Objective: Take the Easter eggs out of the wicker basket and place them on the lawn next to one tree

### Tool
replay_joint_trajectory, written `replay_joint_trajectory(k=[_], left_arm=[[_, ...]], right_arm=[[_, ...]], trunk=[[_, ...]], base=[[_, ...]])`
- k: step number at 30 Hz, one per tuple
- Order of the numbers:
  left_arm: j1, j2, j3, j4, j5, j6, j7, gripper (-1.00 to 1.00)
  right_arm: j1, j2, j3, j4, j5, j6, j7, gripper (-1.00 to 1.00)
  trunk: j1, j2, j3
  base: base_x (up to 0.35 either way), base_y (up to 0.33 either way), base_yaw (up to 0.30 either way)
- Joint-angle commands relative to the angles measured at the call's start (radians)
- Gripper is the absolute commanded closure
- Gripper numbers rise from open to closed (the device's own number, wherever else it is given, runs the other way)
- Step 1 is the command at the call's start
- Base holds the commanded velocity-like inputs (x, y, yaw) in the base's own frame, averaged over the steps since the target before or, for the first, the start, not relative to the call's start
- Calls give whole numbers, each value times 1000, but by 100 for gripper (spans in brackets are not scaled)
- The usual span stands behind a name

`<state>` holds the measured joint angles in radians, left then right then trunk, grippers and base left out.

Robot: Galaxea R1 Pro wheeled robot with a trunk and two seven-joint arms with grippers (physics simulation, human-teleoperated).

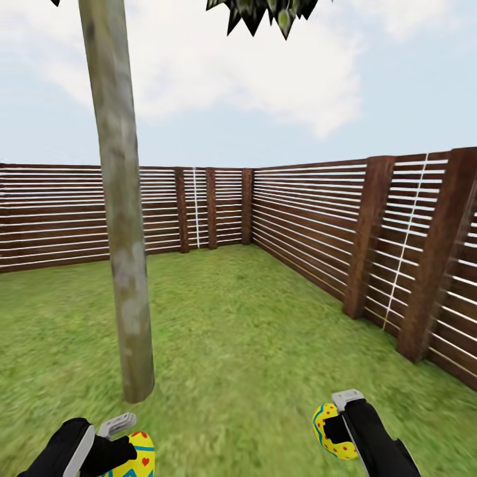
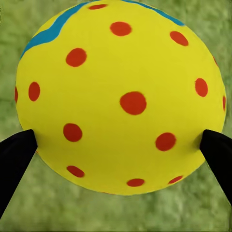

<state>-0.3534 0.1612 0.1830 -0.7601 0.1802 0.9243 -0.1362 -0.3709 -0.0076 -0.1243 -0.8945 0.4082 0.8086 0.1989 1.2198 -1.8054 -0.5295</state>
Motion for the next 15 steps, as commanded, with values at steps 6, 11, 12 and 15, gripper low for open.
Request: replay_joint_trajectory(k=[6,11,12,15], left_arm=[[-1,2,4,-1,-1,5,-3,100],[-1,-1,3,-1,-1,5,-3,100],[-1,-2,3,-1,-1,5,-2,100],[-1,-3,3,0,-1,5,-2,100]], right_arm=[[0,0,-3,-1,10,3,10,100],[0,0,-2,-1,9,3,10,100],[0,0,-2,-1,10,3,10,100],[0,-1,-2,-3,10,3,10,100]], trunk=[[0,-1,-1],[0,-1,-1],[0,-1,-1],[0,-1,-1]], base=[[165,-298,286],[165,-298,286],[165,-298,286],[165,-298,286]])
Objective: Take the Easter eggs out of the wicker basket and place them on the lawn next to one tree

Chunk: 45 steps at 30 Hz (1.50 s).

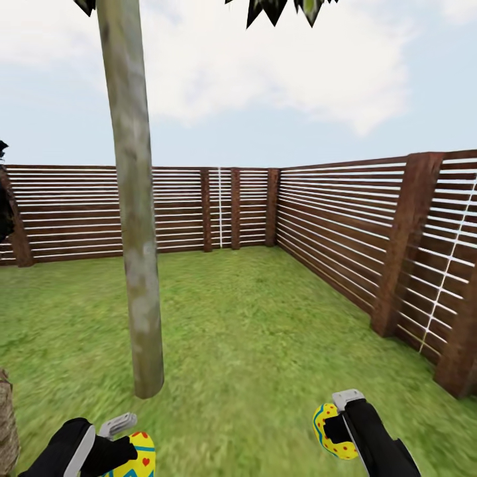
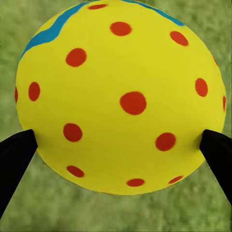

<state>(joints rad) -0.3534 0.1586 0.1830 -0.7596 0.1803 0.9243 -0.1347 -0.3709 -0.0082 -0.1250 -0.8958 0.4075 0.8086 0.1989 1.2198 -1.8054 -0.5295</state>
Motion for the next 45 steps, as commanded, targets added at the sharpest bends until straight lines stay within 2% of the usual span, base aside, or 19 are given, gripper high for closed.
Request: replay_joint_trajectory(k=[1,11,22,30,41,45], left_arm=[[-1,-1,3,-1,-1,5,-3,100],[-1,-5,2,27,0,3,-5,100],[-1,-8,-26,28,1,3,-3,100],[-1,3,-20,26,3,4,-8,100],[-1,5,-16,28,9,4,-12,100],[-1,3,-16,80,11,2,-13,100]], right_arm=[[0,0,-1,-1,11,3,10,100],[0,1,-1,-2,10,3,10,100],[0,1,0,-5,8,4,10,100],[0,1,2,-5,7,4,10,100],[0,2,6,-4,10,4,10,100],[0,2,3,-5,8,3,10,100]], trunk=[[0,-1,-1],[0,-1,-1],[0,-1,-1],[0,-1,-1],[0,-1,-1],[0,-1,-1]], base=[[169,-298,286],[250,-234,286],[248,-248,286],[238,-248,286],[317,-120,276],[328,-81,186]])
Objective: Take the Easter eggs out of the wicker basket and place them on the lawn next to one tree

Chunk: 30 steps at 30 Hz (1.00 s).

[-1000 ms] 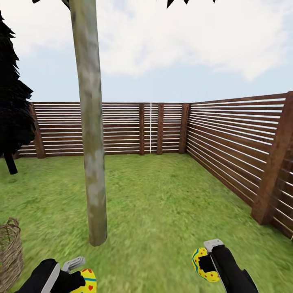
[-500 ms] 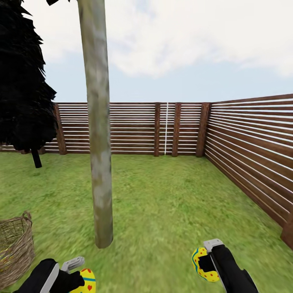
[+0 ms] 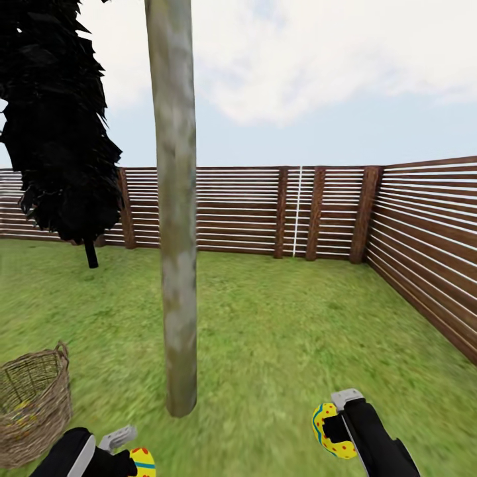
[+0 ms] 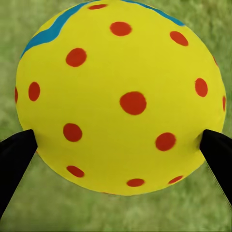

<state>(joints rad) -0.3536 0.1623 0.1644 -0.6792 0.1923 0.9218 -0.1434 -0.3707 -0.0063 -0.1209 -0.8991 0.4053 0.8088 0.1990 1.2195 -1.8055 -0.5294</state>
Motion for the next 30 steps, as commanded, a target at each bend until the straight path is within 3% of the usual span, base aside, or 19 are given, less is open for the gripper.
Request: replay_joint_trajectory(k=[1,16,17,18,20,25,30], left_arm=[[-1,-2,3,1,-2,5,-4,100],[-1,2,5,0,-3,4,-4,100],[-1,17,6,0,-3,5,-4,100],[-1,51,5,1,0,5,-4,100],[-1,75,6,1,0,5,-19,100],[-1,81,5,1,-4,5,-40,100],[-1,79,6,1,-2,5,-41,100]], right_arm=[[0,0,-2,-1,10,3,10,100],[0,1,3,8,13,1,8,100],[0,2,4,10,13,1,9,100],[0,2,4,12,13,1,9,100],[0,2,3,12,13,1,10,100],[0,2,4,12,13,1,10,100],[0,2,4,12,13,1,10,100]], trunk=[[0,-1,-1],[0,-1,-1],[0,-1,-1],[0,-1,-1],[0,-1,-1],[0,-1,-1],[20,-36,-17]], base=[[329,-77,30],[176,-17,1],[330,0,0],[331,0,0],[327,0,0],[77,0,0],[1,0,0]])
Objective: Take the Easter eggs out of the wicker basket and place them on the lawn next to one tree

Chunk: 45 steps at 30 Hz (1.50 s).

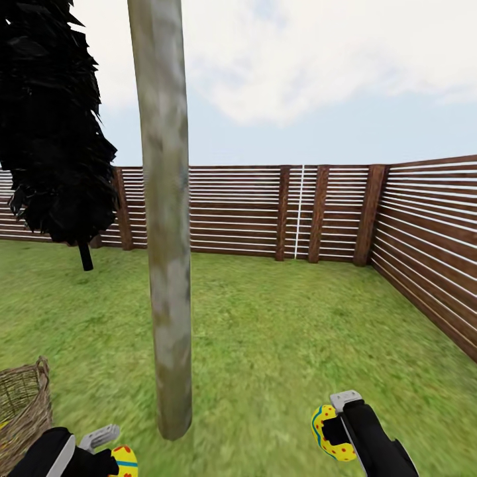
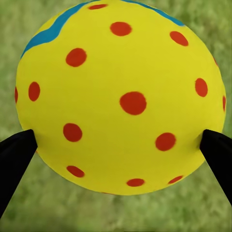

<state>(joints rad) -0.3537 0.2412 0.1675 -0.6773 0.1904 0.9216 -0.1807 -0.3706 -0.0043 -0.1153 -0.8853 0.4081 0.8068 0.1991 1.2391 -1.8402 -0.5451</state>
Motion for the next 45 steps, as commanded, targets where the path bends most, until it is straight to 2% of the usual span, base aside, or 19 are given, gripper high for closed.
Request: replay_joint_trajectory(k=[1,6,11,14,34,38,45], left_arm=[[-1,0,3,-1,0,5,-3,100],[-1,3,3,-1,-5,5,-2,100],[-1,67,1,1,-6,5,-3,100],[-1,86,0,-3,-4,5,-3,100],[-1,74,-4,-1,0,4,-3,100],[-1,63,-6,-1,0,4,-3,100],[-1,61,-6,-1,0,4,-2,100]], right_arm=[[-1,1,-1,-1,11,3,9,100],[-1,0,-2,-1,11,4,9,100],[-1,0,-2,-1,10,3,11,100],[-1,1,-1,1,8,3,11,100],[-1,3,-2,3,4,3,11,100],[-1,1,-4,3,3,3,11,100],[-1,1,-3,3,3,2,11,100]], trunk=[[4,-8,-4],[23,-43,-20],[42,-78,-36],[54,-99,-45],[130,-239,-108],[146,-267,-120],[173,-316,-142]], base=[[0,0,0],[0,0,0],[0,0,0],[0,0,0],[0,0,0],[0,0,171],[0,0,29]])
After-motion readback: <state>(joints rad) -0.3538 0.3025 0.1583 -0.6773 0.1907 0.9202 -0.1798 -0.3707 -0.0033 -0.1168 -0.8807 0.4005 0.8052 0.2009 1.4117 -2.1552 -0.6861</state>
